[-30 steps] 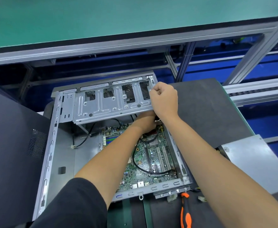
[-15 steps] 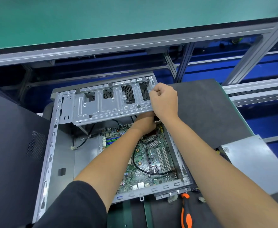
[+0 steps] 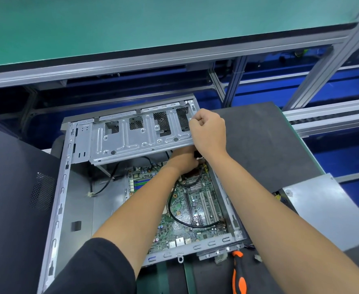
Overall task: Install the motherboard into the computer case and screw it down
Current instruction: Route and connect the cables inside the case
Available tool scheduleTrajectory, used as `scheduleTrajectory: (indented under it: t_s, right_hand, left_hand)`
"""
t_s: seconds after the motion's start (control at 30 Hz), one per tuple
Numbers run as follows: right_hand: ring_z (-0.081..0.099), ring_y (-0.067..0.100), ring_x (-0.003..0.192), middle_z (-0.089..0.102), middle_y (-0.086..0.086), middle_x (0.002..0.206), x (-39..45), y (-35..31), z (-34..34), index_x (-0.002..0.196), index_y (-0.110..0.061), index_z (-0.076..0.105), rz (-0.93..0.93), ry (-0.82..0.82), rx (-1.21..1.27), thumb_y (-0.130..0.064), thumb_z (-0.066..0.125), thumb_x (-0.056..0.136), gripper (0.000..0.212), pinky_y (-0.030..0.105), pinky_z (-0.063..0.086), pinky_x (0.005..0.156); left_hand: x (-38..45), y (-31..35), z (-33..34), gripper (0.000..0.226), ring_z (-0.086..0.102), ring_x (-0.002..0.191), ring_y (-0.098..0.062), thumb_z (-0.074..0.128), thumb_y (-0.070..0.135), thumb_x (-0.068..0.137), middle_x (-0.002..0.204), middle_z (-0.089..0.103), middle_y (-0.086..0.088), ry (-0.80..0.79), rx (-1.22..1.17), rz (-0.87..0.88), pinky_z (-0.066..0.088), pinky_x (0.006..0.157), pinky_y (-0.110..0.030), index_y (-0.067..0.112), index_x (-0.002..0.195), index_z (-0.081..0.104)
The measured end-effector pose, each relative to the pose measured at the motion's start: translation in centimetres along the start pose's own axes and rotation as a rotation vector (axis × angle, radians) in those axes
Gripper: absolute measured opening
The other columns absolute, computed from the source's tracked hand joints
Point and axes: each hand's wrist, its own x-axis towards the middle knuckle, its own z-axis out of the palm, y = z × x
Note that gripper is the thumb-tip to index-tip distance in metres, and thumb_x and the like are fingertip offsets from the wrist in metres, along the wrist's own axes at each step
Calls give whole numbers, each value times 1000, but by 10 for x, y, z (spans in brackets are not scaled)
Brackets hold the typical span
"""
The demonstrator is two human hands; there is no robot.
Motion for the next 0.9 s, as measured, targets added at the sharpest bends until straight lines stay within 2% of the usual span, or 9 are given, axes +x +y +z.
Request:
scheduleTrajectory:
  t_s: [0.13, 0.2, 0.27, 0.4, 0.47, 0.57, 0.7, 0.83, 0.9]
  right_hand:
    - [38, 12, 48, 48, 3, 49, 1, 1, 0, 63, -9, 54, 0, 1, -6, -9, 51, 80, 17, 32, 42, 50]
    - [37, 13, 48, 48, 4, 49, 1, 1, 1, 64, -8, 54, -4, 4, -7, -9, 51, 80, 16, 33, 43, 50]
    - [37, 13, 47, 47, 2, 48, 1, 1, 1, 62, -10, 53, -10, 5, -16, -9, 51, 80, 18, 34, 44, 50]
    - [35, 11, 46, 43, -3, 47, 1, 1, 2, 59, -16, 48, -19, 2, -23, -9, 52, 81, 23, 34, 44, 50]
    - [35, 11, 46, 43, -2, 47, 1, 1, 1, 60, -13, 49, -24, 3, -23, -8, 52, 80, 21, 34, 43, 49]
    - [33, 11, 46, 43, -1, 47, 1, 3, 0, 59, -13, 49, -33, 4, -32, -8, 51, 80, 21, 29, 38, 48]
    - [33, 10, 44, 41, -6, 45, 1, 3, 0, 56, -23, 43, -27, -3, -33, -9, 51, 80, 29, 27, 38, 49]
    - [33, 10, 44, 40, -6, 45, 0, 2, 0, 56, -22, 43, -44, 1, -42, -9, 52, 81, 29, 28, 42, 50]
    - [33, 10, 44, 40, -6, 45, -1, 2, -1, 57, -21, 44, -51, -7, -49, -10, 52, 81, 27, 29, 44, 52]
  left_hand:
    - [4, 1, -2, 10, 52, 73, -8, 50, 13, 88, 86, 57, 10, -63, -7, -58, 28, 44, -31, 6, 80, 49]
    - [4, 0, -5, 10, 51, 72, -10, 47, 8, 87, 84, 59, 3, -87, -21, -66, 25, 45, -28, 9, 77, 49]
    - [3, 1, -6, 10, 52, 73, -19, 45, 7, 86, 83, 58, -5, -95, -14, -94, 28, 47, -36, 9, 79, 52]
    - [3, 2, -1, 20, 54, 78, -26, 46, 10, 86, 80, 59, -11, -48, -19, -143, 27, 46, -29, 18, 68, 43]
    - [4, 2, -1, 15, 53, 68, -32, 47, 11, 87, 79, 61, -13, -59, -11, -143, 33, 48, -33, 15, 73, 50]
    - [4, 3, -3, 17, 44, 60, -34, 47, 13, 87, 68, 53, -8, -97, 47, -135, 24, 45, -29, 17, 71, 48]
    - [3, 4, -2, 13, 51, 62, -23, 48, 11, 86, 83, 61, -13, -64, 23, -146, 33, 47, -33, 16, 74, 49]
    - [3, 4, -1, 14, 51, 59, -24, 47, 11, 86, 86, 60, -17, -70, 27, -183, 23, 45, -27, 4, 93, 57]
    - [2, 5, 0, 18, 42, 49, -23, 46, 10, 87, 88, 58, -21, -71, 60, -187, 20, 43, -27, -1, 98, 56]
